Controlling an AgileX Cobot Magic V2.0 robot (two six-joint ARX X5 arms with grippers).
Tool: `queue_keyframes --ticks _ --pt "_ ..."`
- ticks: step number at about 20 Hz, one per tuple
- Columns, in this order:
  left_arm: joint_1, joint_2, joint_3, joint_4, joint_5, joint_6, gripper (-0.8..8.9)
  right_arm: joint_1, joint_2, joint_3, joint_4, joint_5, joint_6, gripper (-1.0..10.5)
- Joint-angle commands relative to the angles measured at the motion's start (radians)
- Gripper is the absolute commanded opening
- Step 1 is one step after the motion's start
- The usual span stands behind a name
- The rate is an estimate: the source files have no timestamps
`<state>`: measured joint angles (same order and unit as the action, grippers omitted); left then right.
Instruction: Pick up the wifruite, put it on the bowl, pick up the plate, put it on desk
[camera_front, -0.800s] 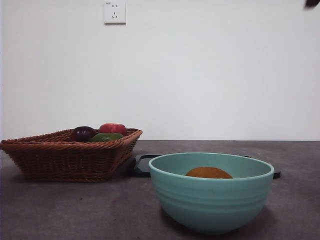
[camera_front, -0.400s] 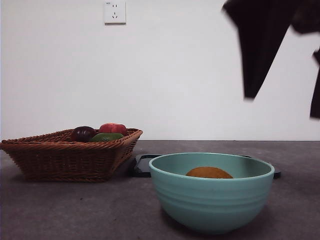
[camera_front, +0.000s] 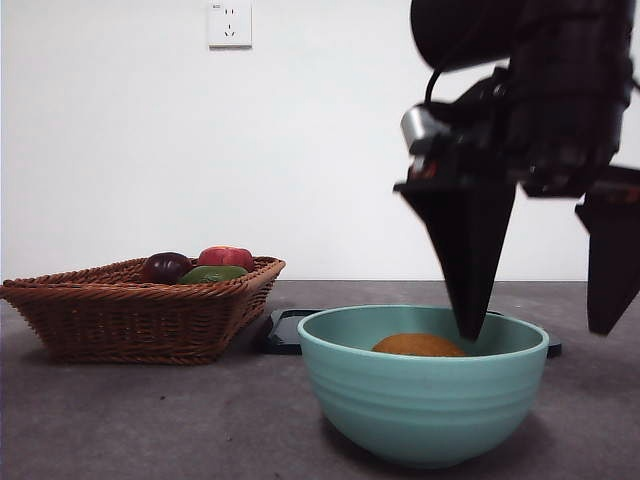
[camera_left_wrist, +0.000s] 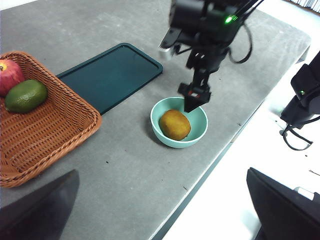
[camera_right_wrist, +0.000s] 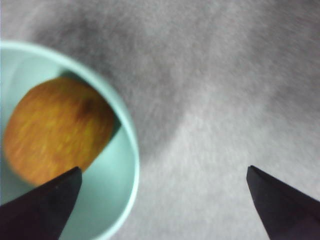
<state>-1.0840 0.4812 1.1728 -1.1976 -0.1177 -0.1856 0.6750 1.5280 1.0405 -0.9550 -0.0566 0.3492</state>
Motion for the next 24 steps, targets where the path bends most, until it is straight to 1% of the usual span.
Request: queue_keyframes --ticks 1,2,4,5,7,9,12,14,18,21,24 --pt "-0.011 0.002 0.010 0.009 -0.005 0.017 5.99 0.009 0.062 0.017 0.002 0.002 0.005 4.9" --pt "-0.011 0.002 0.010 0.009 -0.005 0.017 5.99 0.009 0.077 0.017 0.003 0.002 0.003 4.5" --pt "-0.011 0.002 0.010 0.009 -0.005 0.016 5.99 0.009 0.102 0.017 0.012 0.001 0.003 3.2" --pt "-0.011 0.002 0.010 0.009 -0.005 0.016 5.99 0.009 0.108 0.017 0.018 0.000 0.003 2.2" --pt "-0.011 0.002 0.010 0.010 -0.005 0.016 5.99 0.011 0.108 0.017 0.031 -0.012 0.002 0.9" --pt "-0.011 0.002 0.010 0.014 -0.005 0.017 5.99 0.011 0.108 0.017 0.036 -0.025 0.002 0.4" --pt "-0.011 0.002 0.010 0.021 -0.005 0.016 5.99 0.011 0.108 0.018 0.035 -0.026 0.002 0.1" --pt "-0.011 0.002 0.010 0.024 -0.005 0.016 5.99 0.005 0.108 0.024 0.035 -0.047 0.001 0.1" --pt "-0.011 0.002 0.010 0.024 -0.005 0.017 5.99 -0.043 0.117 0.085 0.010 -0.059 -0.006 0.1" --pt "-0.011 0.002 0.010 0.041 -0.005 0.017 5.99 -0.103 0.154 0.202 -0.045 -0.059 -0.051 0.1" --pt "-0.011 0.002 0.010 0.047 -0.004 0.017 5.99 -0.164 0.252 0.381 -0.122 -0.055 -0.115 0.1"
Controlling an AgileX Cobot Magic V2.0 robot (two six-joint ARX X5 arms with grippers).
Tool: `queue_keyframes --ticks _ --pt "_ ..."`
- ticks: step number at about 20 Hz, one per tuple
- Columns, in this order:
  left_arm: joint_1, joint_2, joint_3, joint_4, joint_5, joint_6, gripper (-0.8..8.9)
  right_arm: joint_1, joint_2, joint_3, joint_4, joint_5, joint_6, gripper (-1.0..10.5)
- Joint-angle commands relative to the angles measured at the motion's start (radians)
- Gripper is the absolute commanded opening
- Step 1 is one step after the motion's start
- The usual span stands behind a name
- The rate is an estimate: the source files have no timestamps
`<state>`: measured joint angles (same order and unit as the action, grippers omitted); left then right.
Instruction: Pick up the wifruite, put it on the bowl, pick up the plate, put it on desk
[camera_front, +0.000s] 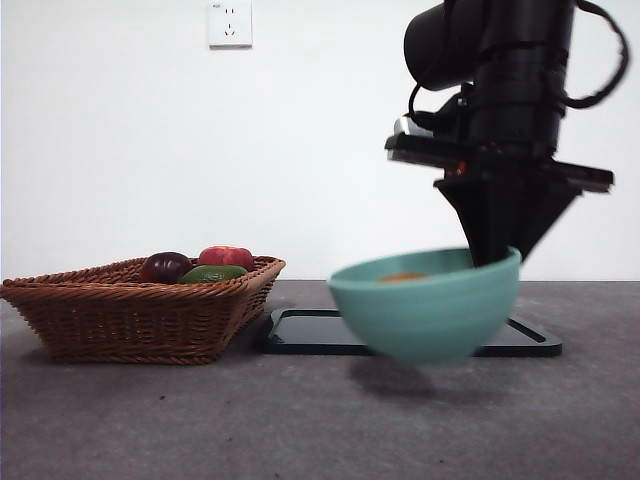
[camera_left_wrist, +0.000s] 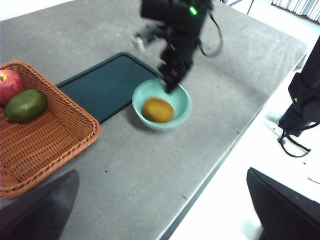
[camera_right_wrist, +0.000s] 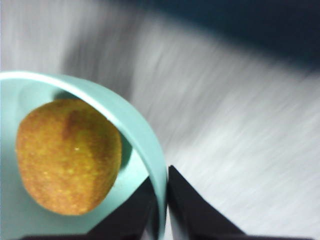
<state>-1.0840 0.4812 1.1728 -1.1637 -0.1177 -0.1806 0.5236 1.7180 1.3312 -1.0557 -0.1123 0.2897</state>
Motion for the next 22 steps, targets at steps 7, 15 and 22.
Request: queue_keyframes --ticks 7,15,22 --pt "-0.011 0.002 0.010 0.012 -0.004 0.012 5.99 -0.111 0.325 0.466 -0.101 -0.003 -0.137 0.1" --pt "-0.011 0.002 0.010 0.013 -0.005 0.011 5.99 -0.159 0.454 0.529 -0.050 -0.052 -0.149 0.1" --pt "-0.011 0.002 0.010 0.012 -0.005 0.011 5.99 -0.165 0.452 0.530 -0.058 -0.043 -0.116 3.3"
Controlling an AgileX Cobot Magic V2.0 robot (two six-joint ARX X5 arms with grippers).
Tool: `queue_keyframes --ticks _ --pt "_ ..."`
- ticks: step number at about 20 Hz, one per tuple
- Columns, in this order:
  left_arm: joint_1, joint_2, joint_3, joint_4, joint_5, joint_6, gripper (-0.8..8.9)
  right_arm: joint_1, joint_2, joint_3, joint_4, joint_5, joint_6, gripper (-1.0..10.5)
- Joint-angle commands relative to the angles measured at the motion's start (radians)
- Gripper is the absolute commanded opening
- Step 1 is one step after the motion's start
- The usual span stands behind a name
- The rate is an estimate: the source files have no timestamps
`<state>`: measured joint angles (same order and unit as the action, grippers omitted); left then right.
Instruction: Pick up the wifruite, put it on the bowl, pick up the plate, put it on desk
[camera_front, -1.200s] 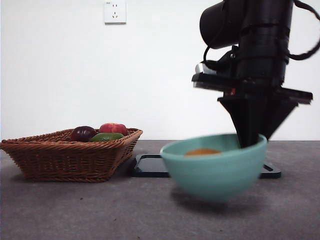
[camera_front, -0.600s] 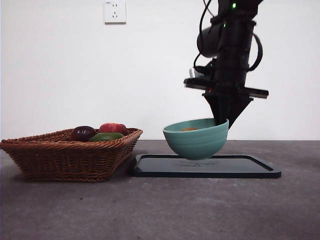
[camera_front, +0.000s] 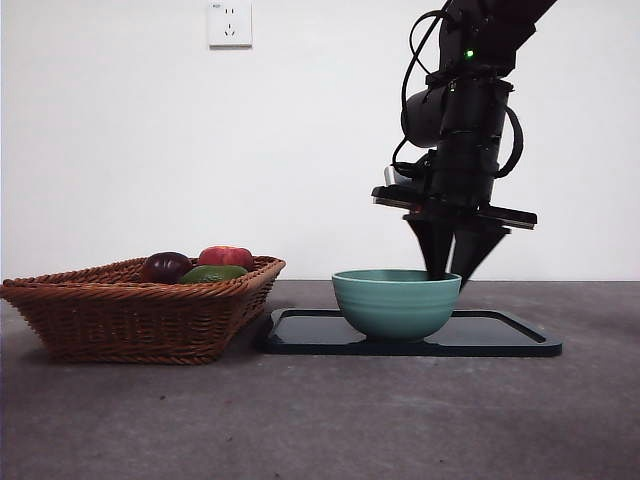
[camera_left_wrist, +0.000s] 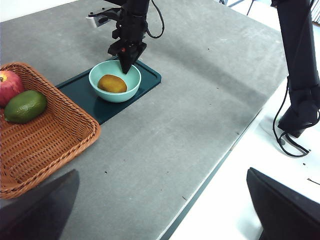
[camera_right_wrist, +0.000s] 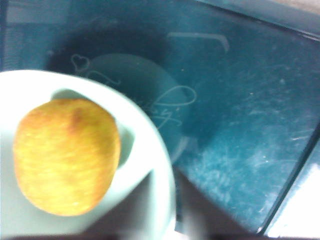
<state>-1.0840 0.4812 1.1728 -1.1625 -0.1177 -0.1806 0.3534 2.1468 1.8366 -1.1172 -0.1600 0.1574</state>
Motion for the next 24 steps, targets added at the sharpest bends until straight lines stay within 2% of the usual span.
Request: queue_keyframes --ticks 1,3,8,11,15,19,24 --pt "-0.011 0.002 0.010 0.011 -0.005 0.011 5.99 0.002 0.014 0.032 -0.006 0.005 0.017 4.6" --pt "-0.011 0.002 0.010 0.011 -0.005 0.011 5.99 -0.003 -0.036 0.045 -0.024 0.023 0.011 5.6" --pt "-0.011 0.002 0.010 0.012 -0.005 0.011 5.99 0.000 -0.284 0.042 -0.157 0.112 0.008 5.6" --pt "-0.011 0.002 0.010 0.011 -0.005 0.011 5.99 0.041 -0.466 0.014 -0.255 0.178 0.007 5.6" --pt "-0.011 0.002 0.010 0.039 -0.005 0.012 5.99 0.124 -0.731 -0.176 -0.244 0.187 0.007 5.6" --pt "-0.011 0.002 0.010 0.046 -0.005 0.012 5.99 0.213 -1.006 -0.438 -0.147 0.187 0.013 5.6" --pt "-0.011 0.002 0.010 0.047 -0.005 0.012 5.99 0.303 -1.340 -0.711 -0.023 0.187 0.150 5.6"
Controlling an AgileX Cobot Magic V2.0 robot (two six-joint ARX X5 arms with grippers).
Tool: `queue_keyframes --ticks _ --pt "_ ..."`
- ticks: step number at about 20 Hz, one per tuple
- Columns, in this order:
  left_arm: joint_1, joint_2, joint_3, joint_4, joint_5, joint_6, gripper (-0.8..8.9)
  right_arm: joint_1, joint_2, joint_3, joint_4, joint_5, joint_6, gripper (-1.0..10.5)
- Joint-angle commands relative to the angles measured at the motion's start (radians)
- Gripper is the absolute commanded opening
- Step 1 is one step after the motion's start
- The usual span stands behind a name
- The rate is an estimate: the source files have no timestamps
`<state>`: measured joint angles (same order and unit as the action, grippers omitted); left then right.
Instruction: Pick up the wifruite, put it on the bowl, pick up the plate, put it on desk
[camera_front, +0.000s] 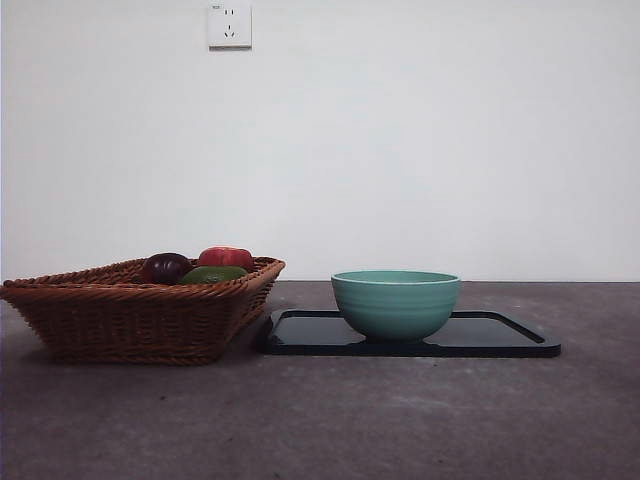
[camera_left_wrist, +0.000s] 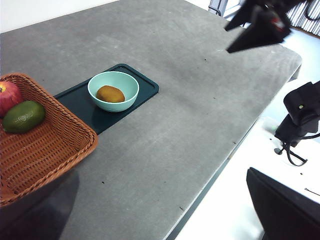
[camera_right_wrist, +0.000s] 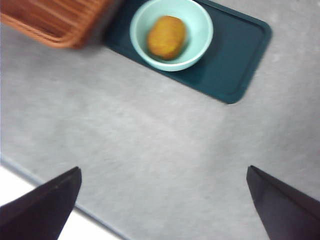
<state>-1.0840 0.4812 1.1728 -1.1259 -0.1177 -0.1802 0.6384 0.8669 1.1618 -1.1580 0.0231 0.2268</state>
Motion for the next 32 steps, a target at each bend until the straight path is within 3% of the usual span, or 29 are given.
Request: queue_keyframes --ticks 1,6,11,17,24,28,32 --pt "-0.011 0.002 0.010 0.013 -0.005 0.012 5.99 0.027 -0.111 -0.071 0.019 0.003 0.105 5.6" --pt "-0.011 0.002 0.010 0.056 -0.005 0.011 5.98 0.035 -0.335 -0.177 0.019 0.003 0.156 5.6" --pt "-0.011 0.002 0.010 0.133 -0.005 -0.010 5.93 0.034 -0.486 -0.182 -0.003 0.002 0.160 5.6" --pt "-0.010 0.066 0.010 0.237 -0.006 -0.134 5.88 0.034 -0.549 -0.182 -0.011 -0.035 0.171 5.6" --pt "-0.008 0.340 0.035 0.385 -0.006 -0.216 5.84 0.034 -0.549 -0.182 -0.010 -0.050 0.170 5.6" --pt "0.025 0.556 0.137 0.359 -0.005 -0.229 5.84 0.034 -0.549 -0.182 -0.010 -0.050 0.170 5.6" --pt "0.087 0.776 0.296 0.238 -0.004 -0.237 5.84 0.034 -0.549 -0.182 -0.008 -0.049 0.170 5.6"
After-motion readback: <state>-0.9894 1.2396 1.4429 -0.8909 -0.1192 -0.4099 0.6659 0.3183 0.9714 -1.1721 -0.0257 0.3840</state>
